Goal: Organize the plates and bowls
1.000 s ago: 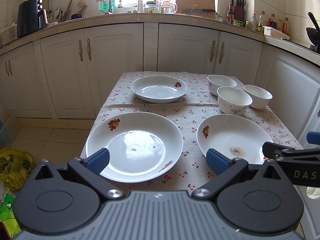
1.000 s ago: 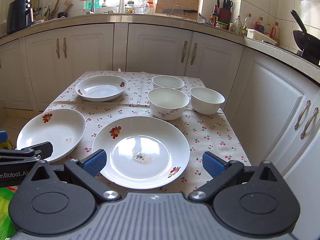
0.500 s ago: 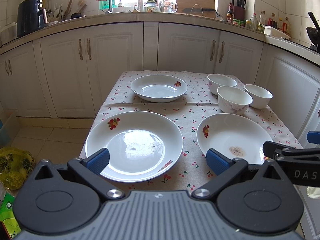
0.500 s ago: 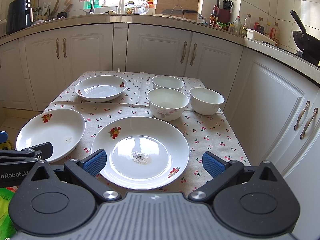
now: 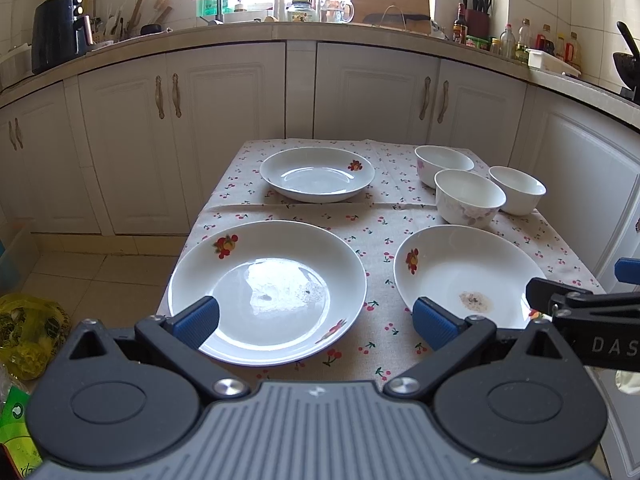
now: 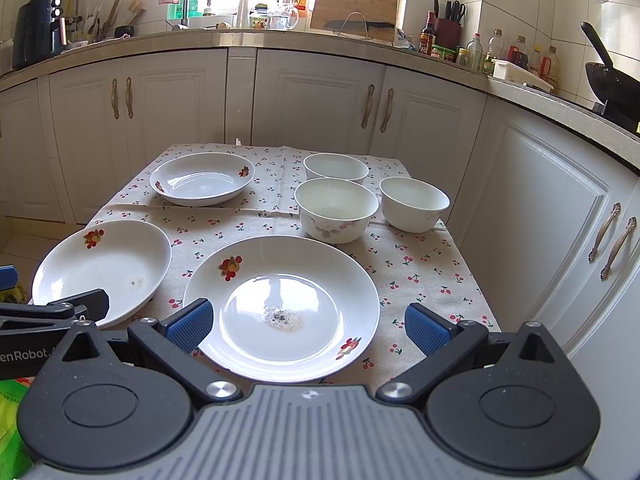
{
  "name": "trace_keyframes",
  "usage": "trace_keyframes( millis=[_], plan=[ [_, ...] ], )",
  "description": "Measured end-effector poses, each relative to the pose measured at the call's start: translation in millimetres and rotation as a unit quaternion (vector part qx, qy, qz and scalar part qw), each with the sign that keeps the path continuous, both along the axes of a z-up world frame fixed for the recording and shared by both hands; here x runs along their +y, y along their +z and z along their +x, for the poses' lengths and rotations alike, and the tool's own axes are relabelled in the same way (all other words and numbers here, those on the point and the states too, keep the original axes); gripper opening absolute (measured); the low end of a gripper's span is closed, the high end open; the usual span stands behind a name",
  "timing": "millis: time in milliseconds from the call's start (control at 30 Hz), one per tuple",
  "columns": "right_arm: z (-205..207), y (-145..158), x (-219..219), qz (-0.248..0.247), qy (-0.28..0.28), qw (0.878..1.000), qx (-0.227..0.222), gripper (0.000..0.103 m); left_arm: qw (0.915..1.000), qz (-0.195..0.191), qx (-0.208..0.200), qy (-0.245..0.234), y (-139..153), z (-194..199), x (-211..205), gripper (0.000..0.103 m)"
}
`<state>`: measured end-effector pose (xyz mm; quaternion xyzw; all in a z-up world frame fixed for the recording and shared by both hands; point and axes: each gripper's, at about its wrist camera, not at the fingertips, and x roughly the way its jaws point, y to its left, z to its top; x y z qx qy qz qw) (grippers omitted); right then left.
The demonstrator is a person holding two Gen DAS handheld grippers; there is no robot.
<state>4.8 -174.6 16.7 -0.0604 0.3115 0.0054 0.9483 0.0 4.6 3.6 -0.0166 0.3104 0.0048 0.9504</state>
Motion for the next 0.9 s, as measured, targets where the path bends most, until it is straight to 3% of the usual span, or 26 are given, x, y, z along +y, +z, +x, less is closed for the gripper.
trace_keyframes(
  millis=[433, 900],
  plan=[
    [11, 1, 7, 0.000, 0.020, 1.000, -0.004, 0.103, 1.0000, -0.002, -0.002, -0.003, -2, 6, 4, 0.102],
    [44, 6, 21, 0.000, 0.113, 0.993, -0.023, 0.103, 0.9984, 0.009, -0.034, -0.043, -11, 11, 28, 0.102]
  ],
)
